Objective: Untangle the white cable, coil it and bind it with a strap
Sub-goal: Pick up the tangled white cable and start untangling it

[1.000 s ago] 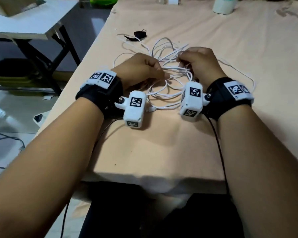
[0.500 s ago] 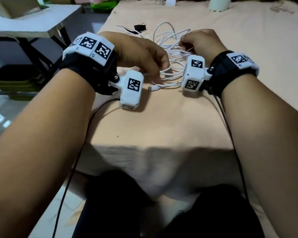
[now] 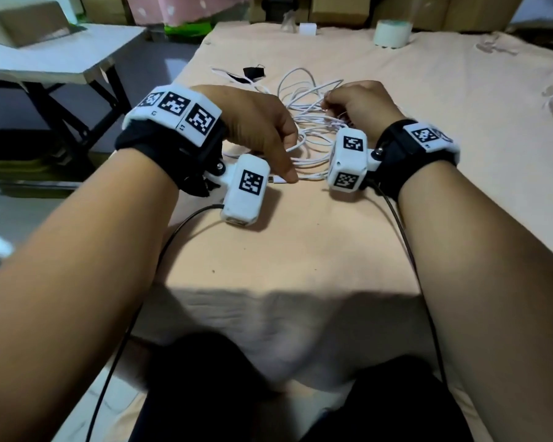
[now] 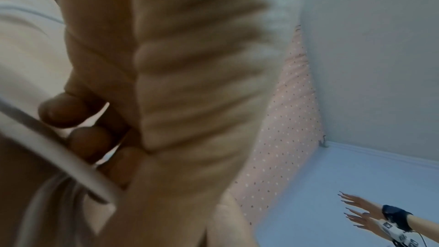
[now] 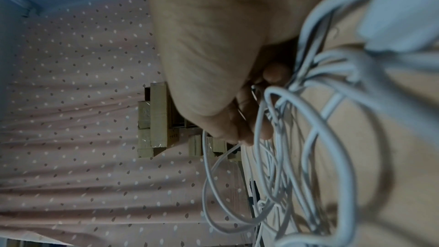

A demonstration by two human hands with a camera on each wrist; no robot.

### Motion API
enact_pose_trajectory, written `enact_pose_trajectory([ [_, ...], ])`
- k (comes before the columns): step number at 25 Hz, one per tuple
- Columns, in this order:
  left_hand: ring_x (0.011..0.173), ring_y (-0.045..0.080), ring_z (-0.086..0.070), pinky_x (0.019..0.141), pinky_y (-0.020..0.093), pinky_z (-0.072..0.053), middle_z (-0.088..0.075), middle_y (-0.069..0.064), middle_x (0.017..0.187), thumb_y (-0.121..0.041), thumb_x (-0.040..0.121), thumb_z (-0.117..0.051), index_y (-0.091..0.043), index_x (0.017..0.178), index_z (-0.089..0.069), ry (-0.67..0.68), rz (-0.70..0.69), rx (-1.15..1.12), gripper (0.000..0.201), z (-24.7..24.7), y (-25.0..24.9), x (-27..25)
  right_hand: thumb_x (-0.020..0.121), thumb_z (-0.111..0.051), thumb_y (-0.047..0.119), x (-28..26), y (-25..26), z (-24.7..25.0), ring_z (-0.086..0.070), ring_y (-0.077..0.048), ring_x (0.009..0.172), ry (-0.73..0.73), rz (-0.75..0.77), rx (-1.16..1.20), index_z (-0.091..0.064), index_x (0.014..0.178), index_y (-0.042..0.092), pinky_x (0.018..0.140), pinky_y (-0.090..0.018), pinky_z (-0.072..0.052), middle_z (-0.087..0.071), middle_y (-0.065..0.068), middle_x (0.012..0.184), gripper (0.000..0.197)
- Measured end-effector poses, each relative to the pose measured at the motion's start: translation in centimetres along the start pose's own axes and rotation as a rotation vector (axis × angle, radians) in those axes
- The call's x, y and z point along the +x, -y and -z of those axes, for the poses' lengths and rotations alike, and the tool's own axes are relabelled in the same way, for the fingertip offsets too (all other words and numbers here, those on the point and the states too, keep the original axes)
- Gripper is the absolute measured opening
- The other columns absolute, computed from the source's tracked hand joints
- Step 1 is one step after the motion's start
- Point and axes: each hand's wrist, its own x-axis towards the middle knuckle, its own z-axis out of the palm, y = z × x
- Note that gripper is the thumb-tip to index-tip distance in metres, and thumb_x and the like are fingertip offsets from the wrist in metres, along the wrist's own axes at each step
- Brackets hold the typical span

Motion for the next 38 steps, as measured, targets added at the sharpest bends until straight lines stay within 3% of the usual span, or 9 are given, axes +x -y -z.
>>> enact_pose_trajectory([
  [6,0.067,0.016,-0.058,0.078,0.031,-0.046,-0.072,-0.002,0.065,-0.057,0.063,-0.087,-0.015,0.064,-0.075,-0.213,0.186,0.103,0.043,0.1,0.2,0.0,0.088,-0.066,0.014,0.2,-0.1,0.0,-0.049,-0.017,0.055,0.003,-0.012,-0.024,-0.073,0.079,0.005,0.053,-0.023,-0.036,-0.063,-0.003,0.062,0.014],
  [12,0.067,0.018,-0.055,0.073,0.03,-0.043,-0.061,-0.012,0.055,-0.048,0.066,-0.088,-0.018,0.07,-0.073,-0.119,0.143,0.13,0.034,0.2,0.2,0.3,0.087,-0.066,0.014,0.2,-0.1,0.0,-0.049,-0.026,0.068,0.006,-0.018,-0.003,-0.073,0.077,0.004,0.064,-0.032,-0.037,-0.064,-0.002,0.06,0.016],
  [17,0.068,0.016,-0.056,0.069,0.028,-0.045,-0.065,-0.003,0.069,-0.03,0.083,-0.079,-0.013,0.08,-0.073,-0.145,0.044,-0.014,0.018,0.7,0.9,0.1,0.082,-0.064,0.012,0.0,0.3,0.0,-0.039,-0.024,0.055,-0.063,0.0,0.013,-0.07,0.078,0.004,0.046,-0.022,-0.027,-0.062,-0.007,0.064,0.011],
  [19,0.066,0.017,-0.054,0.063,0.028,-0.045,-0.061,0.004,0.071,-0.027,0.087,-0.074,-0.007,0.085,-0.072,-0.283,-0.039,-0.226,0.02,1.2,1.5,0.4,0.072,-0.063,0.015,-0.2,0.5,0.0,-0.036,-0.025,0.063,-0.132,0.014,0.062,-0.067,0.073,0.007,0.049,-0.026,-0.026,-0.056,-0.011,0.067,0.008],
  [22,0.051,0.007,-0.043,0.048,0.021,-0.035,-0.051,-0.008,0.055,-0.028,0.095,-0.068,-0.015,0.073,-0.066,-0.599,-0.129,-0.531,0.025,1.1,2.2,1.3,0.059,-0.065,0.021,-0.4,0.5,-0.6,-0.035,-0.024,0.065,-0.198,-0.005,0.094,-0.062,0.064,0.017,0.058,-0.037,-0.029,-0.046,-0.01,0.067,0.007],
  [27,0.05,0.006,-0.038,0.048,0.023,-0.032,-0.051,-0.012,0.056,-0.036,0.095,-0.067,-0.01,0.084,-0.07,-0.836,-0.224,-0.859,0.029,0.6,3.5,2.9,0.067,-0.06,0.028,-0.9,1.8,-0.4,-0.038,-0.022,0.063,-0.409,0.13,0.064,-0.053,0.055,0.018,0.06,-0.035,-0.035,-0.038,0.005,0.049,0.017],
  [30,0.049,0.008,-0.036,0.046,0.022,-0.029,-0.047,-0.01,0.054,-0.035,0.093,-0.07,-0.012,0.074,-0.065,-0.805,-0.242,-0.978,0.03,0.2,3.3,3.3,0.084,-0.065,0.019,-2.1,2.9,-1.2,-0.05,-0.015,0.061,-0.152,0.296,0.23,-0.066,0.067,0.013,0.059,-0.024,-0.04,-0.058,0.001,0.06,0.018],
  [33,0.049,0.01,-0.036,0.047,0.023,-0.027,-0.047,-0.005,0.059,-0.033,0.093,-0.07,-0.017,0.063,-0.056,-0.774,-0.236,-1.062,0.037,0.0,3.0,3.4,0.091,-0.071,0.017,-3.2,3.2,-2.3,-0.054,-0.028,0.067,0.238,0.213,0.236,-0.071,0.088,-0.003,0.065,-0.032,-0.046,-0.065,-0.013,0.07,0.021],
  [38,0.049,0.014,-0.04,0.05,0.025,-0.027,-0.057,-0.004,0.064,-0.038,0.099,-0.061,-0.017,0.068,-0.06,-0.753,-0.172,-1.129,0.038,0.0,2.7,3.3,0.09,-0.069,0.0,-3.7,2.8,-2.4,-0.048,-0.037,0.071,0.346,0.155,0.217,-0.072,0.091,-0.015,0.064,-0.033,-0.04,-0.066,-0.02,0.069,0.015],
])
